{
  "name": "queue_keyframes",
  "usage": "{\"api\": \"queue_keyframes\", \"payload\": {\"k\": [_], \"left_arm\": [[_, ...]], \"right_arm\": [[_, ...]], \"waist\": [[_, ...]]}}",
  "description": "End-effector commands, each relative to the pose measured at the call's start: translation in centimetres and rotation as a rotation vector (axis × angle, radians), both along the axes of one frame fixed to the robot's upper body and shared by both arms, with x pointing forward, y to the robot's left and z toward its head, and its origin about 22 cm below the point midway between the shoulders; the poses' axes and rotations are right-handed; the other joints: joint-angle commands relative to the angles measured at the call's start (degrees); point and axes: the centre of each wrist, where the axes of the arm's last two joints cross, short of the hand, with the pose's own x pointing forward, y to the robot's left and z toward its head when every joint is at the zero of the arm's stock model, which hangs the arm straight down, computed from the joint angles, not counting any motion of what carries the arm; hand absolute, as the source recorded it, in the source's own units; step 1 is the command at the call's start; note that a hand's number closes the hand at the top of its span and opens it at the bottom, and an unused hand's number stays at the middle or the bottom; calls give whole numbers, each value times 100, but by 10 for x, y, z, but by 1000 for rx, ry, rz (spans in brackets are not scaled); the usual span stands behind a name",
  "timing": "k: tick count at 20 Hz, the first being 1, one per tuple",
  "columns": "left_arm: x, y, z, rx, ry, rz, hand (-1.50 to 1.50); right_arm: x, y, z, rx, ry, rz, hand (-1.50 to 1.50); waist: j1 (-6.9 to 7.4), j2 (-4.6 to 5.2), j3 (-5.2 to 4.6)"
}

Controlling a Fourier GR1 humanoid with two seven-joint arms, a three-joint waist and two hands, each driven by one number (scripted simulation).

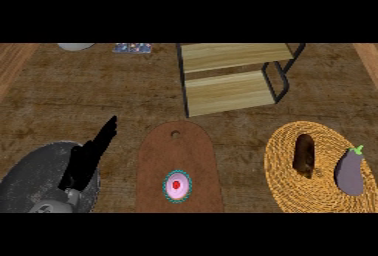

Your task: Pick the eggplant from the placemat and place it in the tiered shelf

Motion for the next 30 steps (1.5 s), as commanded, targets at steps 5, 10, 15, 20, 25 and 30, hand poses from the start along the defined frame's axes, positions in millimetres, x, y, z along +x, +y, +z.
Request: {"api": "queue_keyframes", "payload": {"k": [5, 10, 15, 20, 25, 30], "left_arm": [[9, -11, 4, -2, -9, -75, 0], [11, -29, -4, 2, -17, -76, 0], [9, -16, -4, -1, -3, -54, 0], [13, -19, 1, -12, -5, -68, 0], [17, -15, -2, 2, 2, -50, 0], [14, -18, -6, -9, 0, -1, 0]], "right_arm": [[1, 7, -21, -88, 592, 226, -150], [28, 19, -17, -66, 655, 279, -150], [52, 35, -38, 44, 688, 278, -150], [66, 54, -63, 80, 789, 279, -150], [82, 60, -66, 85, 822, 265, -150], [87, 61, -64, 7, 911, 321, -150]], "waist": [[460, 133, -5], [425, 103, 8], [307, 52, 12], [307, 51, 12], [191, 34, 7], [31, -23, 1]]}}
